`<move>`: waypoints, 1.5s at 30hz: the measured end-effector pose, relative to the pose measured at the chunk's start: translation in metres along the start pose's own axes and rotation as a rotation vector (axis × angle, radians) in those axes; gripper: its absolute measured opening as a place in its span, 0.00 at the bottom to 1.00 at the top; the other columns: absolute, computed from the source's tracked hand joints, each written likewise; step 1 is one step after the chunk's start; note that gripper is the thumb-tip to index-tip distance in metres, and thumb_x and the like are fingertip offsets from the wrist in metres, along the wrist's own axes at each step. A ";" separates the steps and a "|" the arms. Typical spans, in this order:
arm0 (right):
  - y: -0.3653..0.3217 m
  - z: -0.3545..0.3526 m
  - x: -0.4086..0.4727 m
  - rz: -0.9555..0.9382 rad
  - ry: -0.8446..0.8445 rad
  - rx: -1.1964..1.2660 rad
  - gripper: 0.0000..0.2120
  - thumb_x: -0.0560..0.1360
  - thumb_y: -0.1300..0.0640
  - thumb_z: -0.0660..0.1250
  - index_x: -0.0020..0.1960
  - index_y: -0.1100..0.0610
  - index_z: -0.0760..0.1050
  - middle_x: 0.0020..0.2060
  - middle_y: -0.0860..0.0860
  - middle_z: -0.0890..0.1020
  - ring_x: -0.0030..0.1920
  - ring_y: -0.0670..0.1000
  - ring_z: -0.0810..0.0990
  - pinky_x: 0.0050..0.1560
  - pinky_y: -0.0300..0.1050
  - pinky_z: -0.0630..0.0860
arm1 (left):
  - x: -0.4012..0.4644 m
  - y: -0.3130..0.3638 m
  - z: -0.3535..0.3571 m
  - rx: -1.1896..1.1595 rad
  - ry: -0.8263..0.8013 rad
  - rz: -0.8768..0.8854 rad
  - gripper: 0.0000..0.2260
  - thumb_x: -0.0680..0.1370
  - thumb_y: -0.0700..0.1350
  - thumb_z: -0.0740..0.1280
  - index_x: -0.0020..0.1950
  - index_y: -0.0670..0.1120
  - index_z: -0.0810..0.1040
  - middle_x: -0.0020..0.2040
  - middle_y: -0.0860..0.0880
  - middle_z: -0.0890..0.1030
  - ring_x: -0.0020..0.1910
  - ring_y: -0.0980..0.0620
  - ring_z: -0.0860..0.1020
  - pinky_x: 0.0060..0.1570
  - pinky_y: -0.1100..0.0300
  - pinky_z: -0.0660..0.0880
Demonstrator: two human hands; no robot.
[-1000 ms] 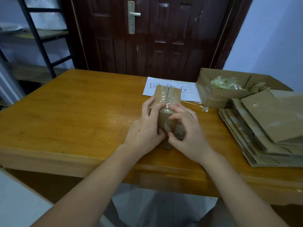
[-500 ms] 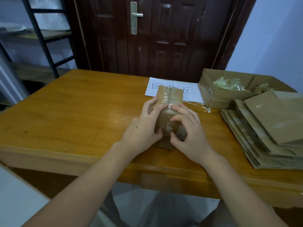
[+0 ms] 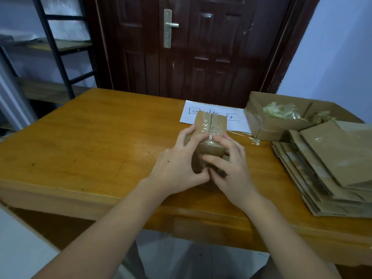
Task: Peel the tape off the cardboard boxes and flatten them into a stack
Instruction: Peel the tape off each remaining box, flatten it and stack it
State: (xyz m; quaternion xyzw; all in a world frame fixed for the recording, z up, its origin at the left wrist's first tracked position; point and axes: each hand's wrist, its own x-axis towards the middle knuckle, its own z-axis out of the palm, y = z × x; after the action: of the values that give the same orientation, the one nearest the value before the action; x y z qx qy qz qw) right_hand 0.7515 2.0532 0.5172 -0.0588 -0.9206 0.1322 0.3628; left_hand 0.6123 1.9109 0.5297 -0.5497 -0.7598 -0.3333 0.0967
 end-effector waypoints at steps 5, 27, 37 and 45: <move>-0.006 0.001 0.004 0.029 0.092 0.017 0.07 0.76 0.57 0.70 0.51 0.50 0.86 0.68 0.52 0.75 0.72 0.51 0.62 0.71 0.41 0.61 | 0.000 -0.006 -0.003 -0.036 -0.017 0.047 0.37 0.71 0.70 0.67 0.77 0.65 0.57 0.81 0.59 0.53 0.45 0.56 0.80 0.41 0.60 0.82; -0.014 -0.026 0.035 -0.211 0.166 -0.090 0.05 0.79 0.60 0.71 0.52 0.58 0.86 0.51 0.52 0.85 0.51 0.52 0.84 0.42 0.50 0.82 | 0.013 -0.008 0.000 -0.128 0.270 0.147 0.15 0.81 0.50 0.65 0.66 0.50 0.82 0.65 0.50 0.79 0.69 0.52 0.73 0.65 0.47 0.76; -0.009 -0.032 0.027 -0.196 -0.029 0.002 0.14 0.79 0.55 0.66 0.61 0.56 0.84 0.61 0.50 0.80 0.63 0.49 0.77 0.61 0.46 0.78 | 0.018 -0.016 0.001 -0.092 0.223 0.115 0.16 0.82 0.51 0.64 0.69 0.53 0.80 0.65 0.54 0.80 0.70 0.55 0.72 0.66 0.52 0.74; -0.010 -0.024 0.035 -0.181 0.114 -0.003 0.08 0.77 0.62 0.73 0.55 0.58 0.85 0.53 0.51 0.84 0.55 0.51 0.81 0.53 0.53 0.80 | 0.012 -0.018 -0.006 -0.045 0.086 0.126 0.23 0.79 0.52 0.66 0.76 0.58 0.72 0.72 0.61 0.70 0.74 0.66 0.60 0.68 0.68 0.59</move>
State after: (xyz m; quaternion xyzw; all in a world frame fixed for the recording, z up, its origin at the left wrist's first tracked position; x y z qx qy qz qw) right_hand 0.7425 2.0551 0.5597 0.0163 -0.9001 0.0939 0.4250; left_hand 0.5898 1.9134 0.5332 -0.5834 -0.7113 -0.3668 0.1378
